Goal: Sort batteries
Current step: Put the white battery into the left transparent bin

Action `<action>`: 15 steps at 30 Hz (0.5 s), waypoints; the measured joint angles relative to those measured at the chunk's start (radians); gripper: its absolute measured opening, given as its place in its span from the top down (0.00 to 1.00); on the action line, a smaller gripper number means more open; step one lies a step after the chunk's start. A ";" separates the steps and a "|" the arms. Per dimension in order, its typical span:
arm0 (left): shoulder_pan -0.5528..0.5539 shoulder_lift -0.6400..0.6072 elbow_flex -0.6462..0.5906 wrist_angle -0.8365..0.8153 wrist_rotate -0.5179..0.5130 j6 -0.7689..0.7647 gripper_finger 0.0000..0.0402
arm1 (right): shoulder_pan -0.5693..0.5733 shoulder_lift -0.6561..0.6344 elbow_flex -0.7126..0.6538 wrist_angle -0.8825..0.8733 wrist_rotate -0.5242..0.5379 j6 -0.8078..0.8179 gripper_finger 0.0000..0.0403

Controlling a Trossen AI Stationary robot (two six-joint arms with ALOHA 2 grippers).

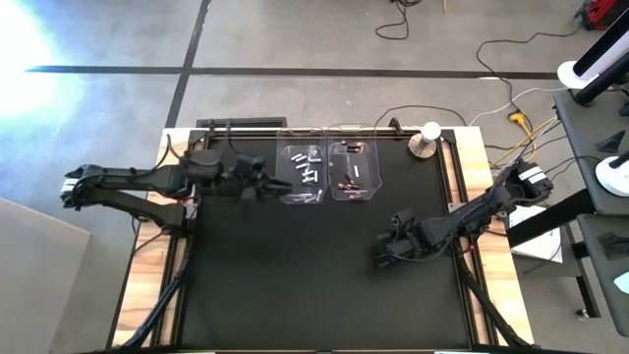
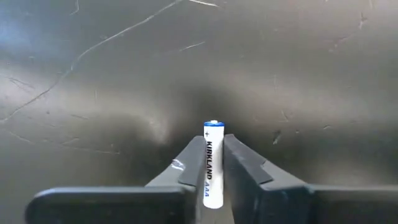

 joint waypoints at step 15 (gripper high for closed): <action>-0.154 0.014 -0.038 0.174 -0.015 0.169 0.92 | -0.004 -0.062 0.186 0.269 0.273 -0.318 0.94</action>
